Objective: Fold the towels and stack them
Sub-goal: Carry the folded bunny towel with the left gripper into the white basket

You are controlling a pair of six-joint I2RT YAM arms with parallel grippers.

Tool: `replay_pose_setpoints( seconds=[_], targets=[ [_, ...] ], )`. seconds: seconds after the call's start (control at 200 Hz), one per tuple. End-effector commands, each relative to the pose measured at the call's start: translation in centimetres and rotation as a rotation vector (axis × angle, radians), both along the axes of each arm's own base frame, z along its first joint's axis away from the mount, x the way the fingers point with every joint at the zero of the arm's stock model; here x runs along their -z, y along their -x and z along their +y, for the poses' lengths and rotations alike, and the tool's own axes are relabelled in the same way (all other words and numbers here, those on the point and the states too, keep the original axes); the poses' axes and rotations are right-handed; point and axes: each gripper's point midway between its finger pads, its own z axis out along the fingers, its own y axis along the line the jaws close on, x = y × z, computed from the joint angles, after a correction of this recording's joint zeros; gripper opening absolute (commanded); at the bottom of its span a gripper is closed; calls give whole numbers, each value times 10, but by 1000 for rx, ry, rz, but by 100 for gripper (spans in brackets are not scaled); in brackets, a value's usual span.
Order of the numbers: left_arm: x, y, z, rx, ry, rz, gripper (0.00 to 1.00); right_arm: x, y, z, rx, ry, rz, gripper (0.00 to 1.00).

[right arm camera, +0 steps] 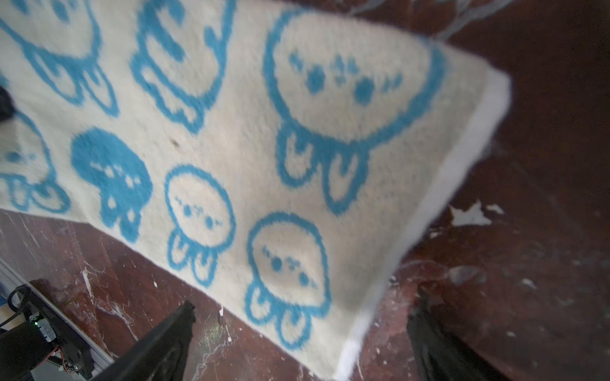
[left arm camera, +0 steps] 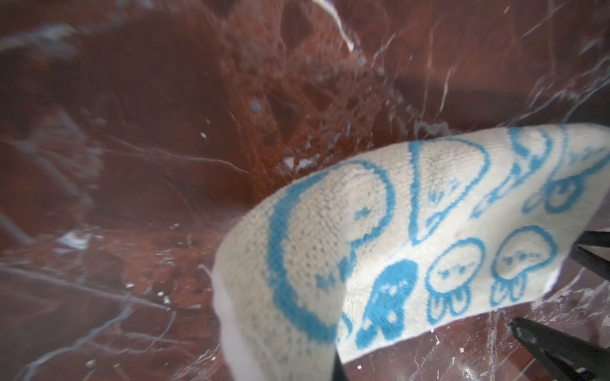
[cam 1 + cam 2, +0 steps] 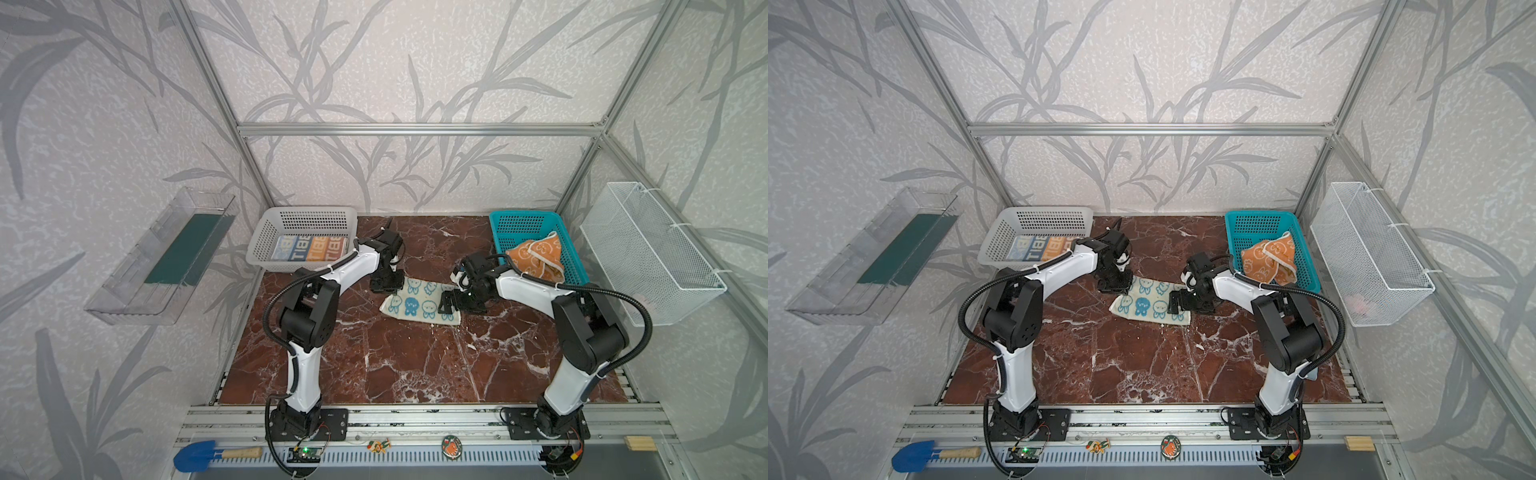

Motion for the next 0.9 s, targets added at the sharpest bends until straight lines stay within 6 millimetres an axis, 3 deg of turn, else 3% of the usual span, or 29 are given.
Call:
replay_pose_setpoints(
  seconds=[0.0,0.265,0.515,0.65,0.895],
  targets=[
    [-23,-5,28,60,-135,-5,0,-35,-8,6,-25,-19,-63,99],
    [-73,-54,78,73,-278,-82,0,-85,-39,36,-61,-55,-152,99],
    [-94,-94,123,-19,-307,-137,0,-137,-69,84,-122,-104,-253,99],
    [-108,-111,139,-62,-275,-172,0,-147,-78,104,-148,-123,-272,99],
    [-123,-135,175,-32,-360,-289,0,-141,-87,130,-184,-129,-266,99]
  ],
)
